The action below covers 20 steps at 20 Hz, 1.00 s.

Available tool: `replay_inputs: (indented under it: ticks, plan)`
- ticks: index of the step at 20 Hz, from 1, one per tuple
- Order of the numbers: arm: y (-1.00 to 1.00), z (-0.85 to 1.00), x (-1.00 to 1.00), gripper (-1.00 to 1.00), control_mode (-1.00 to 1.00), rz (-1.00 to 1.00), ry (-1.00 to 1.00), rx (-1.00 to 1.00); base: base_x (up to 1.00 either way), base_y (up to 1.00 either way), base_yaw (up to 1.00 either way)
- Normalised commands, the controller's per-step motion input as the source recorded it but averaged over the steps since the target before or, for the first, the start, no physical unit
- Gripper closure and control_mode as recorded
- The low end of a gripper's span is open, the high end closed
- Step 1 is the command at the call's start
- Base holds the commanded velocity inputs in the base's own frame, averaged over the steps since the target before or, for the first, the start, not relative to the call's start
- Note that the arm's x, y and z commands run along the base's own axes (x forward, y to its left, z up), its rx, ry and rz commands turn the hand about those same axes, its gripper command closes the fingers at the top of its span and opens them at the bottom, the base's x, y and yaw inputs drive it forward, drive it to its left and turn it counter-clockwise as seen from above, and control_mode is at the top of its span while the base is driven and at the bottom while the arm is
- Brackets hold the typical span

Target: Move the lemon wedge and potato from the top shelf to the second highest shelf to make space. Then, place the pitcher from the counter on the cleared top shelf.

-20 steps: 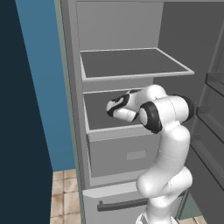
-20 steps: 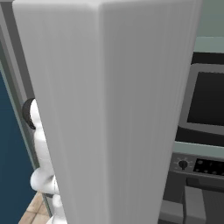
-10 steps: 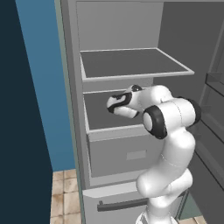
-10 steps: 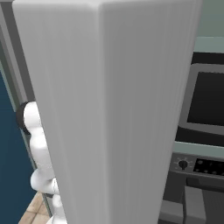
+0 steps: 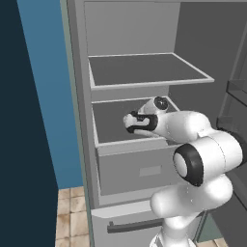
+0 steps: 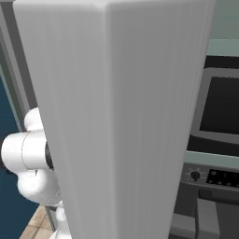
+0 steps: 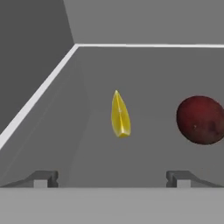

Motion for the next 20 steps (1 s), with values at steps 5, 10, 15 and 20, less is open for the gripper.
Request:
replay_inputs:
  ticks: [5,10,15,20]
  plan:
    - [-0.17,0.78,-0.74,-1.0,-1.0,0.0,0.01,0.0,0.0,0.0,0.0]
    - [-0.25,0.89,-0.89,-1.0,-1.0,0.0,0.02,0.0,0.0,0.0,0.0]
    - [-0.31,0.55,-1.0,-1.0,-1.0,0.0,-0.05,0.0,0.0,0.0,0.0]
    - [-0.04,0.52,-0.94,-1.0,-1.0,0.0,0.0,-0.01,0.0,0.0,0.0]
